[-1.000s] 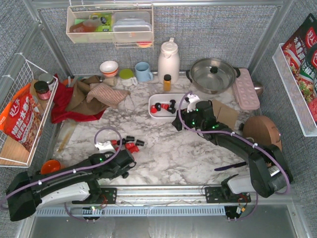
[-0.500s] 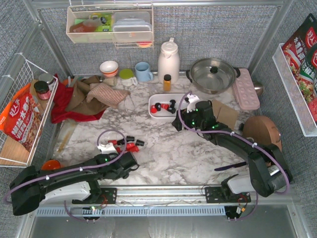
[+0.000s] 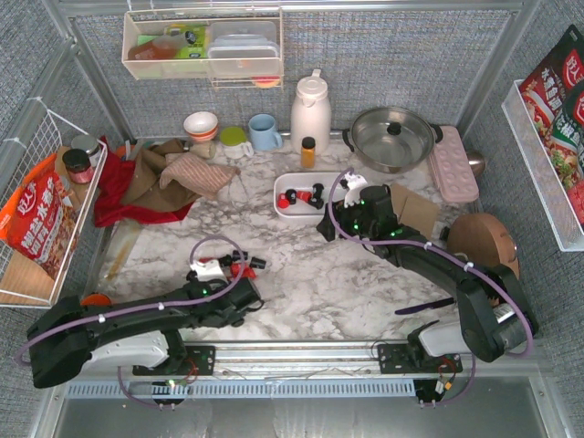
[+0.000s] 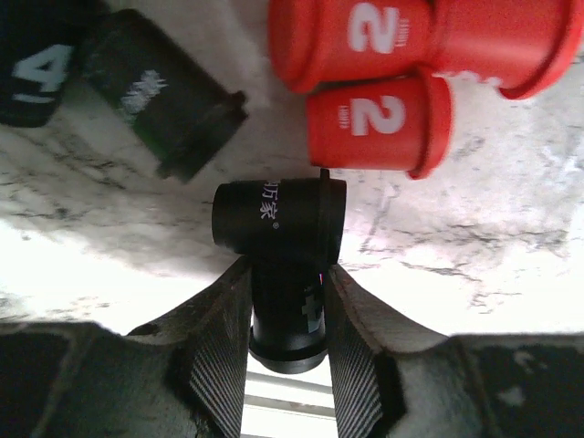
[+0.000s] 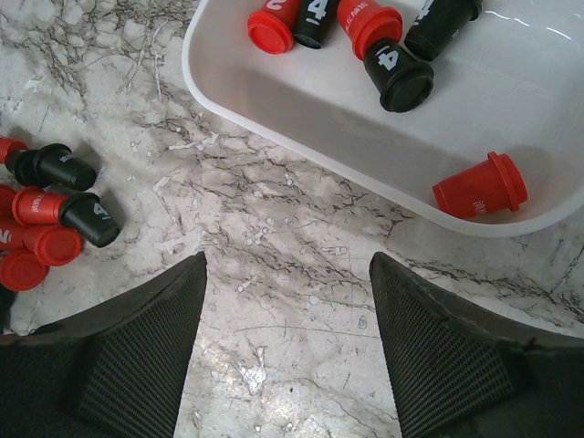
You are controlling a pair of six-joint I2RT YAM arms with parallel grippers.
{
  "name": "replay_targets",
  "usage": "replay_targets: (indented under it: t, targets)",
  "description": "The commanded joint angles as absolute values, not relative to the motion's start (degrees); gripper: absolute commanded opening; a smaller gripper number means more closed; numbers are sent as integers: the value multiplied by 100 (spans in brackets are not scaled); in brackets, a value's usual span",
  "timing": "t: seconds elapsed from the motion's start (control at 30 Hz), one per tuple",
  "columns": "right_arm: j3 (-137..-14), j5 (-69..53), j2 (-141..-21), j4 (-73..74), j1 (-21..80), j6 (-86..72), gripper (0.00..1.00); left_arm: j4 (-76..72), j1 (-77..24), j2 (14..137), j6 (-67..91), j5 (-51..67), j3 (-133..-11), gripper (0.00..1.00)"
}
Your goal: Mix the coffee capsules in the storage basket
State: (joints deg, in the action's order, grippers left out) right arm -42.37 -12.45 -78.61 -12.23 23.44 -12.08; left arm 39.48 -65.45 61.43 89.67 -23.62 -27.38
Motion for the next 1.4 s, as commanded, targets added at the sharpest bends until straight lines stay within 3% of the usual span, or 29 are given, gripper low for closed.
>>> replay_targets:
  t: [0.0, 0.17, 0.47, 0.8, 1.07, 1.37]
  targets:
    - [-4279, -1276, -7856, -1251, 2339, -1195, 77, 3424, -6555, 6421, 8547, -2368, -2956, 42]
    - [-4280, -1284, -7844, -1244, 2339, -1213, 77, 3237, -6559, 6656, 8076, -2497, -3375, 36]
    - [-4287, -1310, -7753, -1201, 2344, -1239, 77, 2347, -6557, 6642, 6893, -3429, -3965, 36]
    - [-4588, -1834, -7475, -908, 2348, -1793, 76, -1187, -6532, 6545, 2957, -3983, -3549, 37]
    - [-5338, -2824, -7576, -246, 2408, -2483, 71, -4538, -6482, 6906, -153, -3009, -2799, 39]
    - [-5396, -3471, -7446, -177, 2778, -2439, 59, -6157, -6478, 7462, -1259, -1766, -2342, 39]
